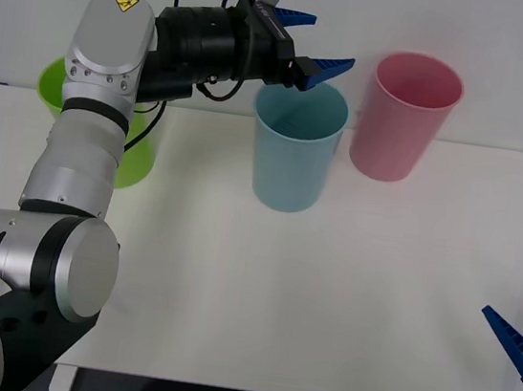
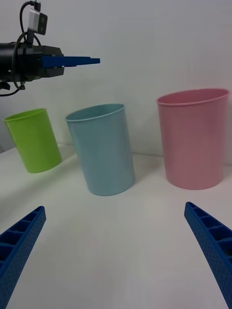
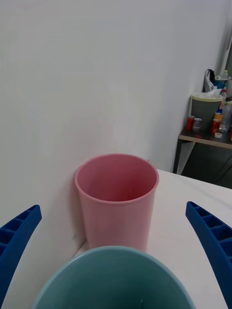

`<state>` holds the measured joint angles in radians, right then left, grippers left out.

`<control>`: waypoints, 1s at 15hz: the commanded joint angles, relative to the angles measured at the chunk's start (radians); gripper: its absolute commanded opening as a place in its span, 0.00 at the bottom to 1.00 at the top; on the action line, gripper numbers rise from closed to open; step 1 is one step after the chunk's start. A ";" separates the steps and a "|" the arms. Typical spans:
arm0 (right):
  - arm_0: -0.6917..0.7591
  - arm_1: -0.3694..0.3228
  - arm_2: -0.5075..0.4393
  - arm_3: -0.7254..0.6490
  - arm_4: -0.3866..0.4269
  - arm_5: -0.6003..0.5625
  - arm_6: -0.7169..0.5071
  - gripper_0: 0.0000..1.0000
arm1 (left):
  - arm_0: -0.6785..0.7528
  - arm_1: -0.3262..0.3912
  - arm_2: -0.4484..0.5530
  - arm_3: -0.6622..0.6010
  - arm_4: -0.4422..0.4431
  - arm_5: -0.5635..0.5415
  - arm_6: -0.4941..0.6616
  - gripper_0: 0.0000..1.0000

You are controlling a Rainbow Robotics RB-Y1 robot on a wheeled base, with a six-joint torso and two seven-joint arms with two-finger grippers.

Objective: Grasp the object on the table and drop it into the matching bin: aluminum can to the light blue bin, PET bottle to the pink bin.

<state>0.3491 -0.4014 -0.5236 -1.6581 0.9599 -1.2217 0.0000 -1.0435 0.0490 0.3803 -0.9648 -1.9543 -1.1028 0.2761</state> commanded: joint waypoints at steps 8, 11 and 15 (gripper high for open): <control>0.000 0.000 0.000 0.000 0.000 0.000 0.000 1.00 | 0.074 0.078 -0.026 0.000 0.187 -0.043 -0.001 1.00; 0.000 0.000 0.000 0.000 0.000 0.000 0.000 1.00 | 0.157 0.175 -0.074 -0.038 0.330 -0.071 -0.015 1.00; 0.000 0.000 0.000 0.000 0.000 0.000 0.000 1.00 | 0.335 0.256 -0.086 -0.186 0.476 -0.084 -0.015 1.00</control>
<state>0.3491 -0.4014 -0.5236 -1.6581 0.9599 -1.2217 -0.0001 -0.7392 0.2935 0.2969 -1.1217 -1.5033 -1.1867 0.2595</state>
